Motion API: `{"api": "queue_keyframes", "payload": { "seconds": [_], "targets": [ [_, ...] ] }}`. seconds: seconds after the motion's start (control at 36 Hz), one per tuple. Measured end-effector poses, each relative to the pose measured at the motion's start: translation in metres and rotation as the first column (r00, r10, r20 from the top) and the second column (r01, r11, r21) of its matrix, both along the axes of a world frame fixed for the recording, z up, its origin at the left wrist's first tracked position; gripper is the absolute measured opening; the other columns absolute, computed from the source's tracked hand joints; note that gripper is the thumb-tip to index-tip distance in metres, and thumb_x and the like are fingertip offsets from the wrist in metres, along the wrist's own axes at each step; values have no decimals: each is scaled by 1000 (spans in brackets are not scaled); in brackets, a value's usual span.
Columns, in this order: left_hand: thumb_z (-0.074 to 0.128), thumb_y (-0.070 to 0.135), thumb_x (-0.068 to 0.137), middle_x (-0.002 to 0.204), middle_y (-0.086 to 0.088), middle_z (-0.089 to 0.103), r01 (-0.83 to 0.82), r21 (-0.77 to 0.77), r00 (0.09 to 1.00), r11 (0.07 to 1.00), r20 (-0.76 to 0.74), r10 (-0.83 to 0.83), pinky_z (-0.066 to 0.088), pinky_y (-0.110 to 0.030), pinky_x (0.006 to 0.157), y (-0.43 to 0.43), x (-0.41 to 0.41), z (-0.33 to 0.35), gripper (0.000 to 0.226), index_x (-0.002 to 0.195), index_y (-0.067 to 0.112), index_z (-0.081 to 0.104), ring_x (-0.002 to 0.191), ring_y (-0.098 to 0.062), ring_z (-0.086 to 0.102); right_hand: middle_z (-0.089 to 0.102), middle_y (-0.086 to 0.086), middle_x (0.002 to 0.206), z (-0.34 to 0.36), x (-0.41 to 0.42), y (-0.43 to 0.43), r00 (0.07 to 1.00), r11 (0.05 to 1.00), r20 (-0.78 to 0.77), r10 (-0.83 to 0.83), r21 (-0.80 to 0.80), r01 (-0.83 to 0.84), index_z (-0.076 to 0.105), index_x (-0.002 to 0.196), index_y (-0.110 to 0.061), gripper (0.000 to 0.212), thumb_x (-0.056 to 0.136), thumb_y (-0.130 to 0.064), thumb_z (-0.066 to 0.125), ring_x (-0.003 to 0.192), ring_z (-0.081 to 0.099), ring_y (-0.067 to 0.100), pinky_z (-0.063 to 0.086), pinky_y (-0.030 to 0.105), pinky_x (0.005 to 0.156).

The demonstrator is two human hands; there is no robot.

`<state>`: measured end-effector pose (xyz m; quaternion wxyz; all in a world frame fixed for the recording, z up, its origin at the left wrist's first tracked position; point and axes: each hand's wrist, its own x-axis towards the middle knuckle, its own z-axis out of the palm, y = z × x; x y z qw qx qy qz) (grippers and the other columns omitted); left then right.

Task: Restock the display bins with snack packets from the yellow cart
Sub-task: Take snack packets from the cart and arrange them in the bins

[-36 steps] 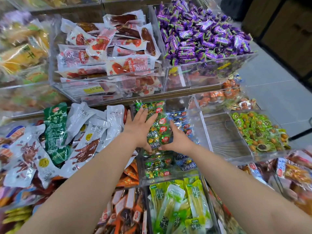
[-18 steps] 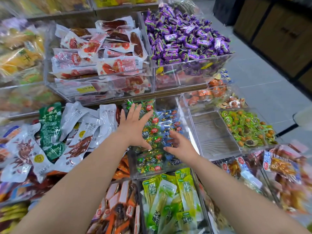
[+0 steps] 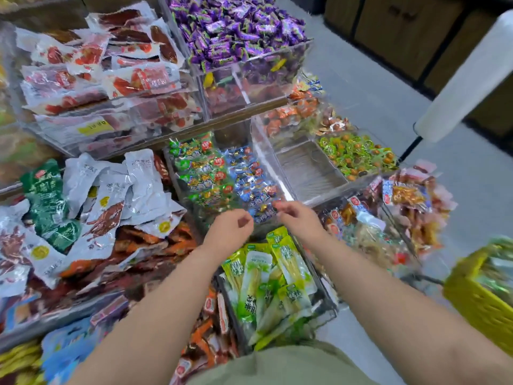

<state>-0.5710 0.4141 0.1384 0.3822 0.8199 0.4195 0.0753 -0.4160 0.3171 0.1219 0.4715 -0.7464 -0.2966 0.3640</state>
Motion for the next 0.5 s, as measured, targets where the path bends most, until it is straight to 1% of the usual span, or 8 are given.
{"api": "queue_keyframes", "payload": {
  "seconds": [0.06, 0.11, 0.14, 0.22, 0.25, 0.31, 0.39, 0.5],
  "targets": [
    [59, 19, 89, 61, 13, 54, 37, -79, 998, 996, -51, -41, 36, -14, 54, -16, -1, -12, 15, 74, 22, 62, 57, -5, 49, 61, 4, 90, -5, -7, -27, 998, 996, -14, -58, -73, 56, 64, 105, -7, 18, 88, -7, 60, 78, 53, 12, 42, 19, 66],
    [59, 16, 90, 60, 10, 53, 59, -197, 993, 979, -86, -77, 41, -21, 56, -32, -2, -23, 17, 73, 19, 61, 58, -10, 49, 57, 6, 89, -15, -16, -59, 993, 983, -44, -106, -153, 98, 64, 105, -4, 18, 88, -7, 59, 80, 50, 13, 43, 28, 70],
    [58, 15, 90, 62, 7, 56, 69, -265, 990, 962, -104, -99, 43, -23, 58, -42, -3, -29, 17, 74, 18, 60, 60, -12, 52, 56, 5, 85, -21, -22, -78, 990, 973, -47, -137, -195, 125, 64, 103, -5, 15, 88, -7, 58, 80, 51, 12, 43, 28, 69],
    [54, 17, 93, 74, -1, 62, 72, -453, 969, 888, -179, -170, 43, -20, 58, -72, -8, -44, 16, 77, 18, 59, 61, -11, 56, 56, -3, 72, -40, -44, -140, 957, 922, -89, -276, -307, 238, 62, 94, -13, 8, 89, -10, 57, 63, 55, 6, 41, 15, 54],
    [53, 18, 93, 76, -2, 63, 53, -509, 961, 859, -209, -183, 43, -22, 60, -82, -9, -49, 15, 80, 17, 59, 61, -12, 56, 56, -3, 72, -47, -53, -162, 941, 898, -101, -323, -346, 271, 62, 93, -12, 7, 89, -11, 56, 63, 54, 8, 42, 15, 58],
    [53, 18, 95, 77, -4, 61, -15, -611, 944, 792, -270, -190, 40, -24, 59, -103, -11, -59, 10, 88, 14, 58, 62, -15, 55, 54, 1, 72, -59, -71, -207, 908, 848, -131, -398, -429, 310, 61, 85, -7, 9, 89, -12, 55, 73, 52, 17, 39, 23, 67],
    [49, 15, 96, 78, -6, 58, -78, -685, 907, 724, -350, -233, 39, -25, 61, -135, -14, -74, 8, 98, 10, 55, 64, -18, 53, 53, 9, 73, -72, -101, -274, 809, 750, -189, -556, -535, 390, 53, 71, -13, 18, 89, -10, 52, 74, 51, 21, 34, 25, 61],
    [45, 15, 97, 77, -8, 55, -65, -707, 849, 704, -410, -333, 37, -24, 59, -177, -12, -94, 7, 97, 12, 51, 61, -17, 50, 44, 6, 66, -77, -144, -355, 617, 603, -245, -748, -640, 477, 45, 68, -14, 23, 90, -8, 48, 54, 44, 14, 27, 21, 49]
  ]
}}
